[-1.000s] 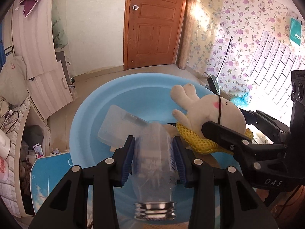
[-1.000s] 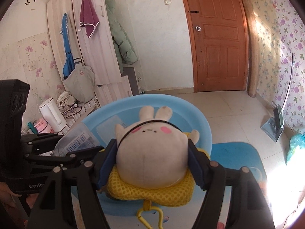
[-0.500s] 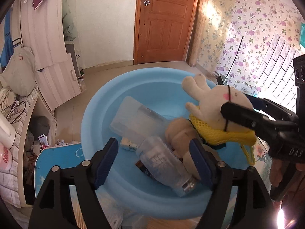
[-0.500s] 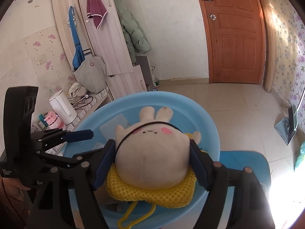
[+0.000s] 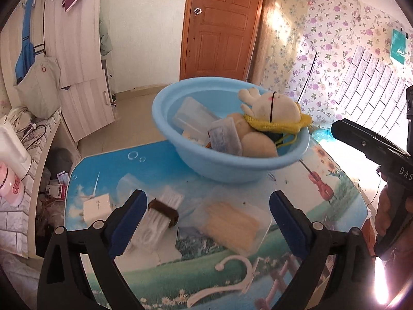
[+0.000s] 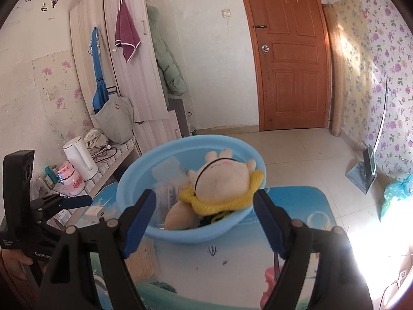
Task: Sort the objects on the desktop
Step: 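Move both tools back over the table toward the toothpick box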
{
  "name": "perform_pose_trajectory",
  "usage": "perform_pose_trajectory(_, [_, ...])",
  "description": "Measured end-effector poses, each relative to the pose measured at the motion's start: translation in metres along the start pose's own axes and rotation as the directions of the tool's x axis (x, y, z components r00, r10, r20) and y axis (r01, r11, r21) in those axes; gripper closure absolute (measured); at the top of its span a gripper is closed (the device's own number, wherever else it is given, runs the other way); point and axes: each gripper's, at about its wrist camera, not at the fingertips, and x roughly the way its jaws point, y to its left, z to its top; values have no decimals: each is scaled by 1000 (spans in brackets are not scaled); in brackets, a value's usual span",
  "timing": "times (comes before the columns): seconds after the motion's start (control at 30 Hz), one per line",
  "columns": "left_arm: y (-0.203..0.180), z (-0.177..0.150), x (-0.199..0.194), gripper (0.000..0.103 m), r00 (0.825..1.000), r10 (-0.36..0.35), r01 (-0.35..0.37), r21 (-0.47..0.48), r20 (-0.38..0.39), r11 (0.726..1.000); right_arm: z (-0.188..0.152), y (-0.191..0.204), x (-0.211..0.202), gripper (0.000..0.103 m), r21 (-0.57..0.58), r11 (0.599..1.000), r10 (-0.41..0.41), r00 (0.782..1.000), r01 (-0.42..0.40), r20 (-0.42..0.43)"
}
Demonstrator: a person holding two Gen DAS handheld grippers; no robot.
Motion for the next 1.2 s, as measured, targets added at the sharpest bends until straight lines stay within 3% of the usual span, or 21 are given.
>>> perform_pose_trajectory(0.23, [28, -47, -19, 1, 999, 37, -38, -32, -30, 999, -38, 20, -5, 25, -3, 1000, -3, 994, 2, -111])
perform_pose_trajectory(0.47, [49, -83, -10, 1, 994, 45, -53, -76, -99, 996, -77, 38, 5, 25, -21, 1000, 7, 976, -12, -219])
perform_pose_trajectory(0.8, [29, -106, 7, 1, 989, -21, 12, -59, -149, 998, -100, 54, 24, 25, -21, 999, 25, 953, -33, -301])
perform_pose_trajectory(1.03, [-3, -101, 14, 1, 987, -78, 79, 5, -139, 997, -92, 69, 36, 25, -60, 995, 56, 956, -76, -287])
perform_pose_trajectory(1.2, [-11, -99, 25, 1, 988, -73, 80, 48, -138, 996, -89, 85, 53, 25, -93, 988, 88, 945, -123, -315])
